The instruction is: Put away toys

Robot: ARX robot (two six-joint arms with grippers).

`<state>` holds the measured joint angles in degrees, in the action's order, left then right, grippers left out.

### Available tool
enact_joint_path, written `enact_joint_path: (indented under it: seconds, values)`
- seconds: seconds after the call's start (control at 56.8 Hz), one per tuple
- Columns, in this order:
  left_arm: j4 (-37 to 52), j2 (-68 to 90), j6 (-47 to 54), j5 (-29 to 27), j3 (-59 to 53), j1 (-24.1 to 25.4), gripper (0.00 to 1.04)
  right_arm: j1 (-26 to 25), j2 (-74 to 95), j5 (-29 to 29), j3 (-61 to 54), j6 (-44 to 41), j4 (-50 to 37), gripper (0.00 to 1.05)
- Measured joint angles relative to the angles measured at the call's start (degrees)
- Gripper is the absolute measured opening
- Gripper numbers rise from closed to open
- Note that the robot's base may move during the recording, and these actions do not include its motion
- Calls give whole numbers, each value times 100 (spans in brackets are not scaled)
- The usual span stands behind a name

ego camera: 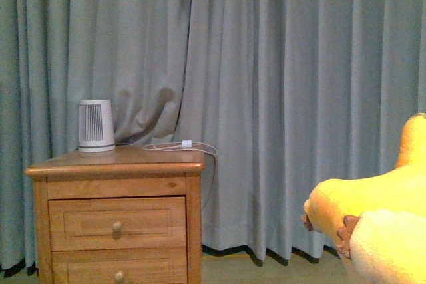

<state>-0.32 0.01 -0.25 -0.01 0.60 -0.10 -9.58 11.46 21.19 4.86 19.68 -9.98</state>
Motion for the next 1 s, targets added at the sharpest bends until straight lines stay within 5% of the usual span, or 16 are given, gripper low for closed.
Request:
enact_joint_path:
  seconds: [1.003]
  values:
    - [0, 0, 2, 0, 0, 9, 99, 7, 0, -20, -2, 0, 0, 17]
